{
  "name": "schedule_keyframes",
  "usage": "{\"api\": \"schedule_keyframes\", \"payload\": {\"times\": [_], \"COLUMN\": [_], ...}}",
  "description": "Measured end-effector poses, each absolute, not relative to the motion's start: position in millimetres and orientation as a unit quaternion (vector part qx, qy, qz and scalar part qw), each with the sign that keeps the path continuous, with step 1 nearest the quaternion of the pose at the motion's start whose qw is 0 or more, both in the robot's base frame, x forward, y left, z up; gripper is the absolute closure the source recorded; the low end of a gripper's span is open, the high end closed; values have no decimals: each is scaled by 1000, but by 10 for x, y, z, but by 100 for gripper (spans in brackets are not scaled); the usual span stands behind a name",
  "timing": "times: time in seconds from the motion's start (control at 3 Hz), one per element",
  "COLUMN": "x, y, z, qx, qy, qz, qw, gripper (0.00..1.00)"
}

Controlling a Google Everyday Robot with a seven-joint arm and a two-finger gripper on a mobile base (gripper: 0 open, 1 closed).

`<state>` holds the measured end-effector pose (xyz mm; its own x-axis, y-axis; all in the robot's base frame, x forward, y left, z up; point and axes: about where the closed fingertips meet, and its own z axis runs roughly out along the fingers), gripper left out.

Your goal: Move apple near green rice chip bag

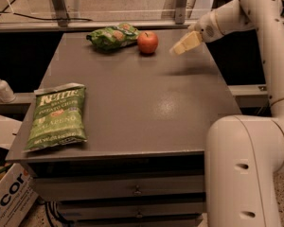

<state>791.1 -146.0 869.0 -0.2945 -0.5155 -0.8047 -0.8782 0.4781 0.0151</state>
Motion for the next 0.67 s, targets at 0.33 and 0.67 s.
{"api": "schedule_keyframes", "payload": {"times": [0.33, 0.67], "x": [7607, 7561], "y": [-1927, -2033], "z": [8857, 8863], "qx": [-455, -454], "qy": [753, 753], "qz": [245, 243], "qw": [407, 411], "gripper": [0, 0]}}
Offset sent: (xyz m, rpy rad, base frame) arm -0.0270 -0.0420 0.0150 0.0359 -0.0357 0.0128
